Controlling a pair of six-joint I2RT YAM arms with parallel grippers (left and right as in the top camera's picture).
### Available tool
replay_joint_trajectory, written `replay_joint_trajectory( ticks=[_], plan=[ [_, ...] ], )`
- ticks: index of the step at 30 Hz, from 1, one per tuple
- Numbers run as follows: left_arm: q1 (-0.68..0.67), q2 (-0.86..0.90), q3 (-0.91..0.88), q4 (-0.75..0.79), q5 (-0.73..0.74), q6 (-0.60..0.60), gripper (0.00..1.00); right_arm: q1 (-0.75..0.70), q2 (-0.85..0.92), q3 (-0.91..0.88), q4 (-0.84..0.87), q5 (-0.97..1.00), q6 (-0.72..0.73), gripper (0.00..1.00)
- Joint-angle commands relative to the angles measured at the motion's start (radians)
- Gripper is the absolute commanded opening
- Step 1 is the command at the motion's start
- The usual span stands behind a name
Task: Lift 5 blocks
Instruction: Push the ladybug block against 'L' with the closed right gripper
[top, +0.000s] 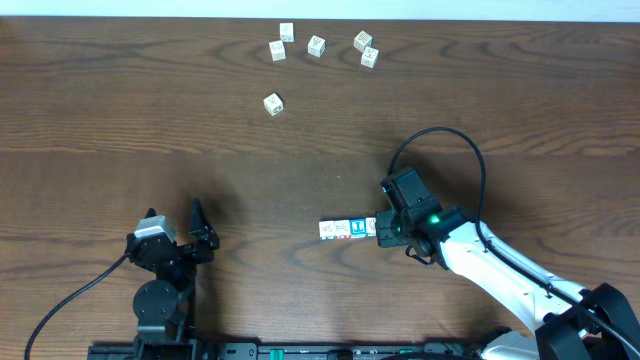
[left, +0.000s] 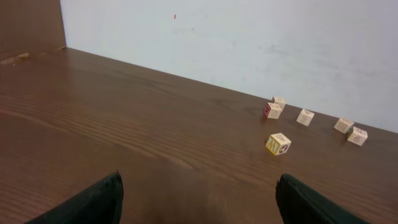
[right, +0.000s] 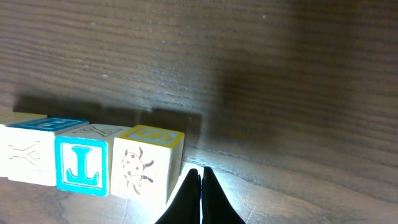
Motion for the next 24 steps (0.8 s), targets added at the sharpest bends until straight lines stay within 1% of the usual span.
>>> replay_joint_trajectory(
  ticks=[1, 6, 11, 24],
  plan=[
    [-0.002, -0.006, -0.024, -0.03, -0.009, 0.006, 0.79, 0.0, 0.003, 0.016, 0.003, -0.002, -0.013, 0.01],
    [-0.002, -0.006, -0.024, -0.031, -0.009, 0.006, 0.79, 0.0, 0.007, 0.015, 0.037, -0.051, -0.044, 0.01],
    [-0.002, -0.006, -0.024, -0.03, -0.009, 0.006, 0.79, 0.0, 0.022, 0.015, 0.041, -0.03, -0.014, 0.01],
    [-0.002, -0.006, -0.024, -0.03, -0.009, 0.006, 0.79, -0.001, 0.061, 0.016, 0.082, -0.032, -0.032, 0.01]
  ],
)
